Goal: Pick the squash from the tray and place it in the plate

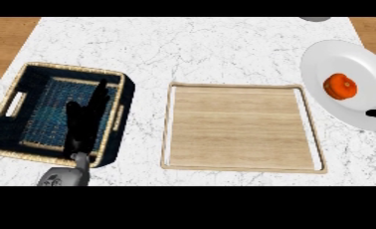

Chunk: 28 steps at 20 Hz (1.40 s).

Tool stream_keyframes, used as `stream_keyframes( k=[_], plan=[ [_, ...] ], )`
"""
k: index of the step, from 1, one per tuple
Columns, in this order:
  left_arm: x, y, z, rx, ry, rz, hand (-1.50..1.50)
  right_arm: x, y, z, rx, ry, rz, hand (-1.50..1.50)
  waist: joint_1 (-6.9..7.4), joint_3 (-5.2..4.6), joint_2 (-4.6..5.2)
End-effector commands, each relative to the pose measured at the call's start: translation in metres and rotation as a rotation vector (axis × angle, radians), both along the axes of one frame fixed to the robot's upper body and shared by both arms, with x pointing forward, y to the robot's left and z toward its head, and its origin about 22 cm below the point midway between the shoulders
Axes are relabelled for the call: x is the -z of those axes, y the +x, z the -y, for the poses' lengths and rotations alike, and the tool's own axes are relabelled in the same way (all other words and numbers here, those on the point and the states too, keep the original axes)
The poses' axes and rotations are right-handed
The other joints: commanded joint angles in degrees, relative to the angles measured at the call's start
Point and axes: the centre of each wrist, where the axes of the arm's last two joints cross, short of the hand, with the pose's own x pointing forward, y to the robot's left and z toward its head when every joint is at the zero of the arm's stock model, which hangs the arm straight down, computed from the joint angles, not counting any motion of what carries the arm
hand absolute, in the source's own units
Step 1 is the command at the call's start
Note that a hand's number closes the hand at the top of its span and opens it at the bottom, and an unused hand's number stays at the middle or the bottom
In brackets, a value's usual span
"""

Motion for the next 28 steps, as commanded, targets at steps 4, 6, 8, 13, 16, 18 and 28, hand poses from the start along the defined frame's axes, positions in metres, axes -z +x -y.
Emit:
stream_keyframes(
  k=[4,6,8,13,16,18,28],
  plan=[
    [0.001,0.002,0.012,-0.009,-0.005,-0.007,0.00,0.004,-0.015,0.011,0.029,-0.029,-0.009,-1.50,0.06,-0.01,0.19],
    [-0.007,0.006,-0.009,-0.004,0.009,0.002,0.00,0.009,-0.020,0.012,0.022,-0.015,-0.013,-1.50,-0.24,-0.07,-0.01],
    [-0.012,0.003,0.009,0.015,-0.012,-0.004,0.00,0.011,-0.022,0.012,0.047,-0.052,-0.015,-1.50,0.65,0.10,0.28],
    [0.001,-0.002,0.006,0.009,0.017,-0.007,0.00,0.000,-0.041,0.033,0.082,-0.067,-0.031,-1.50,0.12,0.07,0.25],
    [-0.004,-0.004,0.007,0.024,0.000,0.006,0.00,-0.004,-0.047,0.040,0.105,-0.044,0.000,-1.50,0.38,0.17,0.26],
    [0.010,-0.012,0.001,0.002,0.006,0.001,0.00,-0.020,-0.049,0.050,0.137,-0.039,0.023,-1.50,0.40,0.11,0.34],
    [0.003,0.000,0.002,0.010,0.005,0.000,0.00,-0.021,-0.058,0.057,0.239,-0.035,0.020,-1.50,0.57,0.20,0.62]
  ],
)
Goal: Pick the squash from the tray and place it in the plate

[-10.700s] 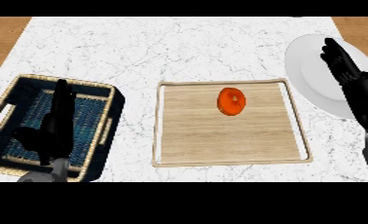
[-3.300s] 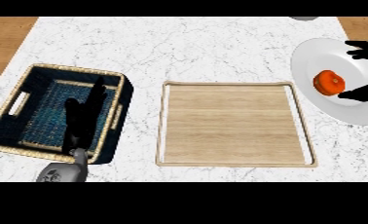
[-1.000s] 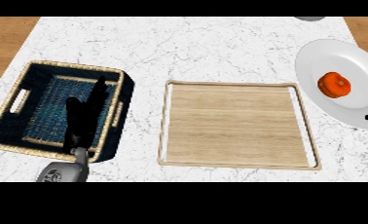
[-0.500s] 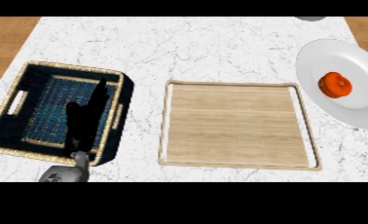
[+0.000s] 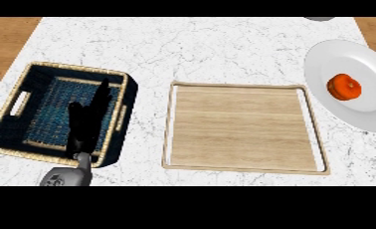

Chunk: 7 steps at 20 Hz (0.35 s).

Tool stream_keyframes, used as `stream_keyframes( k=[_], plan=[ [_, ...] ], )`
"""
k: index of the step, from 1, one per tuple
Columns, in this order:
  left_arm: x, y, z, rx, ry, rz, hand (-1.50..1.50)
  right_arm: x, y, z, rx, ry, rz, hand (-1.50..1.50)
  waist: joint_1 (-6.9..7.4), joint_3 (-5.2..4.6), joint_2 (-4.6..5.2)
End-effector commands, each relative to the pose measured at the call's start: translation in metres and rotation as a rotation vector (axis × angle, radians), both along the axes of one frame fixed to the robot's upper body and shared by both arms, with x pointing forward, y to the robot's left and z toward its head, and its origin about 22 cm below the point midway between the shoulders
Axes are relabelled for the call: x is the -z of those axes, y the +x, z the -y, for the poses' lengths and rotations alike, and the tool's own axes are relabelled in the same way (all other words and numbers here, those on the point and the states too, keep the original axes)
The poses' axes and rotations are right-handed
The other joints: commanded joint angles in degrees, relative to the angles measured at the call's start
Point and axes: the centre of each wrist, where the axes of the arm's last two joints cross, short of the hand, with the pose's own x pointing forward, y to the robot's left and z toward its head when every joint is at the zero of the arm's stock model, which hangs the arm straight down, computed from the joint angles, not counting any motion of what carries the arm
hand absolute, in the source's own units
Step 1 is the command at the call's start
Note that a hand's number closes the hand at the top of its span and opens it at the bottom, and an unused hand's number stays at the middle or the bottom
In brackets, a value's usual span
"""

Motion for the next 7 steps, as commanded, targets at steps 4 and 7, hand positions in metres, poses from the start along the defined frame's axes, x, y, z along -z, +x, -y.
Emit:
stream_keyframes(
  k=[4,7],
  plan=[
    [0.003,-0.003,0.001,0.000,0.006,0.002,0.00,0.002,-0.009,0.005,0.046,-0.003,-0.009,-1.50,0.36,0.00,0.16],
    [0.001,-0.002,-0.001,-0.009,0.012,-0.011,0.00,0.009,-0.013,0.004,0.056,-0.046,-0.012,-1.50,0.15,0.00,0.07]
  ],
)
